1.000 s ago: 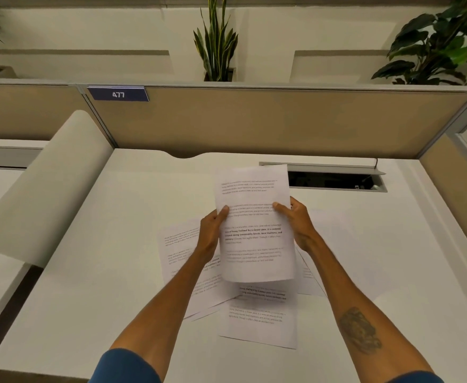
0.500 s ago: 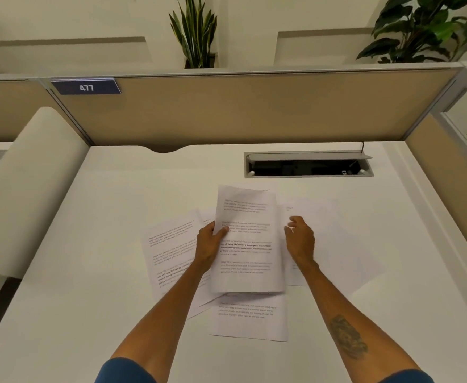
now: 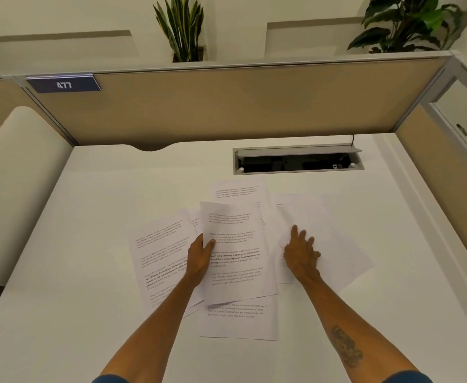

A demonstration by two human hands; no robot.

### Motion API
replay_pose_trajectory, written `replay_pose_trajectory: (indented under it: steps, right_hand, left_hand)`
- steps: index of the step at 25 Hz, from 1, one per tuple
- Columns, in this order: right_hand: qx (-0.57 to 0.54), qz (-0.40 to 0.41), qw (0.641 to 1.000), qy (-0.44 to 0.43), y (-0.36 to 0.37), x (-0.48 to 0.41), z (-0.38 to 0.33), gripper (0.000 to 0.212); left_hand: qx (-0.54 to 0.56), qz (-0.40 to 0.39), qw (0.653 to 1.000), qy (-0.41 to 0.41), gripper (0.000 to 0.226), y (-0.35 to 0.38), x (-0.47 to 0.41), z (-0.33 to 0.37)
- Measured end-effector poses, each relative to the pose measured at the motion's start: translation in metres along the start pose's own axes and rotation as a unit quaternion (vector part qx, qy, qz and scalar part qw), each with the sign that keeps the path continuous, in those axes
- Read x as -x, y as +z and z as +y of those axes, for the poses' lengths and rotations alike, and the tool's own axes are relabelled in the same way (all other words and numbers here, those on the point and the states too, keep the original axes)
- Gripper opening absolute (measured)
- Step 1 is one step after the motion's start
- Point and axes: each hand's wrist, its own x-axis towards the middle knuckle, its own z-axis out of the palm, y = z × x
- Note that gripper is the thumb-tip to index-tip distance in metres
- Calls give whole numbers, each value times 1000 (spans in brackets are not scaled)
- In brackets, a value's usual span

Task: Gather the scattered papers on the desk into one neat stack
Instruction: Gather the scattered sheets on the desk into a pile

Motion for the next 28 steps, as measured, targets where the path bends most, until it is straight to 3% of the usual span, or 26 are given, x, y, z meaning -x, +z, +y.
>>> replay_pose_trajectory:
  steps: [9, 15, 17, 21, 24, 28]
  right_hand:
    - [5, 9, 1000, -14, 8, 8, -11, 65]
    - [-1, 153, 987, -47, 0, 20, -22, 30]
    - [1, 156, 987, -42, -7, 23, -24, 24]
    - [-105, 157, 981, -41, -31, 30, -48, 23]
    - [-331, 100, 935, -82, -69, 36, -83, 18]
    - [-596, -41, 800, -56, -91, 28, -91, 12]
  left_hand:
    - [11, -7, 1000, 17, 30, -5, 4, -2]
    - [45, -3, 999, 13, 29, -8, 14, -5]
    - [47, -5, 999, 8, 31, -9, 15, -4]
    - [74, -5, 997, -14, 33, -8, 15, 0]
    - [106, -13, 994, -38, 37, -8, 14, 0]
    - [137, -22, 988, -71, 38, -10, 13, 3]
